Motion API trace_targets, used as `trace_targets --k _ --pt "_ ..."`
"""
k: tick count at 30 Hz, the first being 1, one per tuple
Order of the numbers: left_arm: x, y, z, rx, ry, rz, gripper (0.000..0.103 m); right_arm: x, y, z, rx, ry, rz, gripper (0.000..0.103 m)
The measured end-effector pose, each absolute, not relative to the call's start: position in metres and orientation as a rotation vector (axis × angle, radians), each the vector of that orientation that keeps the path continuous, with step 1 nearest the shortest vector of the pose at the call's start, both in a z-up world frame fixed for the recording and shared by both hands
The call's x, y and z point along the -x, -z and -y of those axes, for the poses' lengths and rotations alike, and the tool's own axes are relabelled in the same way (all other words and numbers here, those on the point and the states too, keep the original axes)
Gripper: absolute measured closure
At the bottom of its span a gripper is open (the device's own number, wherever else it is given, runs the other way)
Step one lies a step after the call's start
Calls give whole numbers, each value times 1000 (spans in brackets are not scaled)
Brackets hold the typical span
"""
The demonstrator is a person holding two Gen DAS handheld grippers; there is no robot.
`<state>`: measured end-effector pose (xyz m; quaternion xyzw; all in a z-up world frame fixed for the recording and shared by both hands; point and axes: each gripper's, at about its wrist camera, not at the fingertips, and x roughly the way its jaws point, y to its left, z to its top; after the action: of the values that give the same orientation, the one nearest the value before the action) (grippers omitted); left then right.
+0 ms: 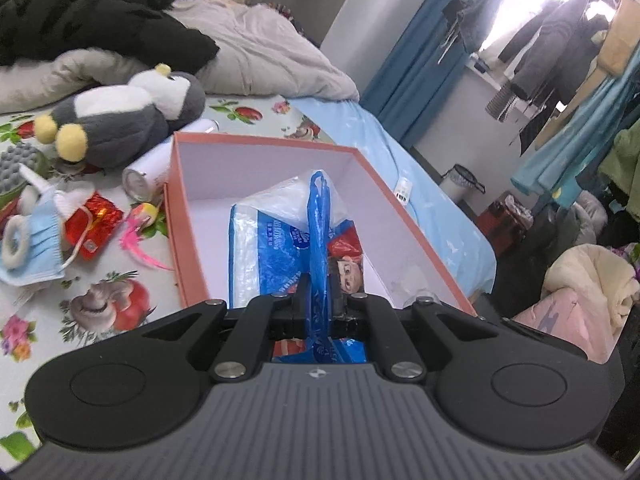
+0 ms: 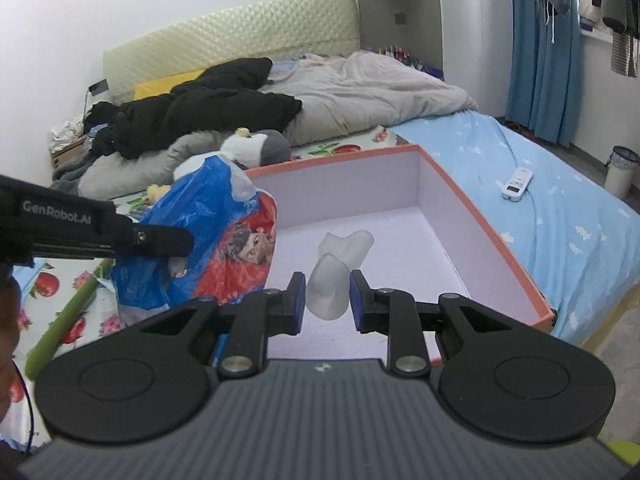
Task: Organize soft objects
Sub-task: 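Carry the snack bag into the pink box and open the left gripper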
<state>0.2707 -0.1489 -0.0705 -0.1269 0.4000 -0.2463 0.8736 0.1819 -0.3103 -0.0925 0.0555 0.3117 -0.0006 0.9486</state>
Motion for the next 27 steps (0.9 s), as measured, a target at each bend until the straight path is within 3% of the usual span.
trace_targets --k 15,17,19,21,23,27 --pt "-348 125 186 218 465 -959 95 -241 142 349 -163 2 -727 74" --pt "-349 128 186 214 466 -965 95 -244 146 351 -174 1 -738 72" --pt "-349 129 187 200 479 -972 93 -247 150 353 -191 -11 -749 62" --pt "-349 130 188 189 464 -979 83 -248 151 353 -190 -13 -757 61" --pt "-347 129 188 183 451 -968 80 -247 151 352 -180 -11 -758 55" --pt "-338 122 186 179 453 -941 80 -239 145 351 -200 -22 -736 54"
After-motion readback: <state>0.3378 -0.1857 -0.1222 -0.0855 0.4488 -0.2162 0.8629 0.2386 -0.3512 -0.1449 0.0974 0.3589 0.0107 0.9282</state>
